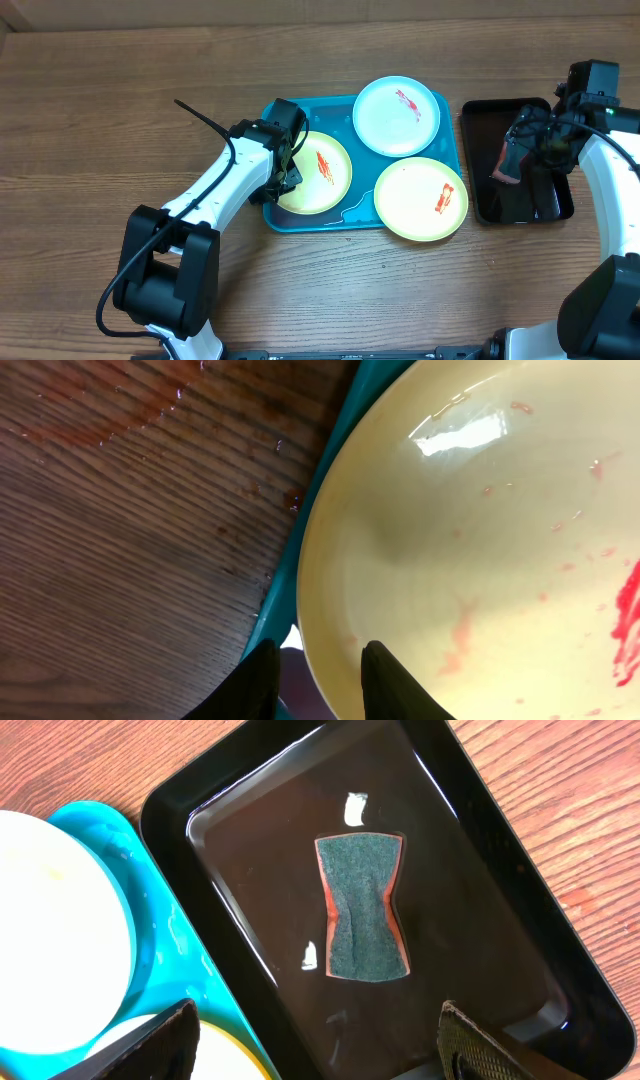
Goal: Clean dirty plates on tray and stack at the side
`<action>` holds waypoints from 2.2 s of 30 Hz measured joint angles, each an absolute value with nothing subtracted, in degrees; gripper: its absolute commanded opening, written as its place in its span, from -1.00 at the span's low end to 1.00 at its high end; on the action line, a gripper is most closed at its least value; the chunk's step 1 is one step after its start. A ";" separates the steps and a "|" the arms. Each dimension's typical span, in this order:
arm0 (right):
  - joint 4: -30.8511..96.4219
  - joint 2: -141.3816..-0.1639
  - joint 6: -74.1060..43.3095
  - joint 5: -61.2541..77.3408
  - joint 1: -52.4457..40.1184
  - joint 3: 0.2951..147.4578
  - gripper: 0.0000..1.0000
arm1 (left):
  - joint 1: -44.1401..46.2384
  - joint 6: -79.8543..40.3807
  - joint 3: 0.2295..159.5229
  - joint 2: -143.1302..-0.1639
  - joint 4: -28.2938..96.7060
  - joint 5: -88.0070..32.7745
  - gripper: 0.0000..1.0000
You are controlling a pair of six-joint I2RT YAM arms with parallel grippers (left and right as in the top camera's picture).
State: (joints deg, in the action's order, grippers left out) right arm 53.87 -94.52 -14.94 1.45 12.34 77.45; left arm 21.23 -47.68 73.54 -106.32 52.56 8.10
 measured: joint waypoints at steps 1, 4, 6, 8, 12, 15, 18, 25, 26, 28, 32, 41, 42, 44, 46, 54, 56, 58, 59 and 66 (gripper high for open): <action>53.91 -94.52 -14.92 1.45 12.34 77.45 0.56 | 21.23 -47.70 73.49 -106.32 52.40 8.08 -0.41; 54.06 -94.52 -14.94 1.45 12.34 77.45 0.56 | 21.23 -48.07 72.38 -106.32 51.22 8.08 -0.42; 54.04 -94.52 -14.94 1.45 12.34 77.45 0.56 | 21.23 -48.12 70.98 -106.32 50.28 8.05 -0.46; 54.06 -94.52 -14.94 1.45 12.34 77.45 0.56 | 21.23 -48.16 70.15 -106.34 49.47 7.90 -0.48; 54.06 -94.52 -14.96 1.45 12.34 77.45 0.56 | 21.23 -48.16 69.78 -106.41 47.62 7.33 -0.49; 54.06 -94.52 -14.92 1.45 12.34 77.45 0.56 | 21.23 -48.23 69.76 -106.41 46.52 7.03 -0.51; 54.06 -94.52 -14.94 1.45 12.34 77.45 0.56 | 21.23 -48.31 69.67 -106.41 46.19 7.01 -0.55; 54.04 -94.52 -14.92 1.43 12.34 77.45 0.56 | 21.23 -48.34 69.23 -106.41 46.24 6.83 -0.50; 54.04 -94.52 -14.96 1.45 12.34 77.45 0.56 | 21.23 -48.31 69.14 -106.41 46.19 6.81 -0.49; 54.13 -94.52 -14.94 1.43 12.34 77.45 0.56 | 21.23 -48.36 68.73 -106.41 45.95 6.81 -0.46; 54.13 -94.52 -14.94 1.43 12.34 77.45 0.57 | 21.21 -49.36 66.19 -106.41 43.18 6.42 -0.51; 54.17 -94.52 -14.94 1.45 12.34 77.45 0.56 | 20.82 -49.74 65.21 -106.41 40.60 5.32 -0.92; 54.17 -94.52 -14.96 1.45 12.34 77.45 0.56 | 20.78 -49.63 65.30 -106.41 40.36 5.32 -0.92; 54.15 -94.52 -14.94 1.43 12.34 77.45 0.56 | 20.64 -49.60 65.30 -106.41 40.21 5.30 -0.92; 54.00 -94.52 -14.94 1.41 12.34 77.41 0.55 | 20.56 -49.58 65.30 -106.41 40.21 5.13 -0.91; 53.41 -95.35 -14.94 1.45 12.34 77.25 0.55 | 19.22 -49.08 65.30 -106.41 39.44 4.86 -0.92; 53.36 -96.38 -14.94 1.43 12.34 77.25 0.54 | 18.68 -48.93 65.30 -106.41 39.27 4.86 -0.92; 53.36 -97.93 -14.90 1.50 12.34 77.25 0.54 | 18.28 -48.88 65.30 -106.41 39.13 4.89 -0.81; 53.36 -98.65 -14.92 1.50 12.34 77.23 0.54 | 18.20 -48.58 65.30 -106.41 39.11 4.95 -0.72; 53.36 -100.14 -14.92 1.50 12.34 77.12 0.54 | 18.00 -45.45 65.28 -106.41 37.08 5.02 -0.57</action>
State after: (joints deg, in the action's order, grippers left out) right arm 53.36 -100.14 -14.92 1.50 12.34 77.12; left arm 18.00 -45.45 65.28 -106.41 37.08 5.02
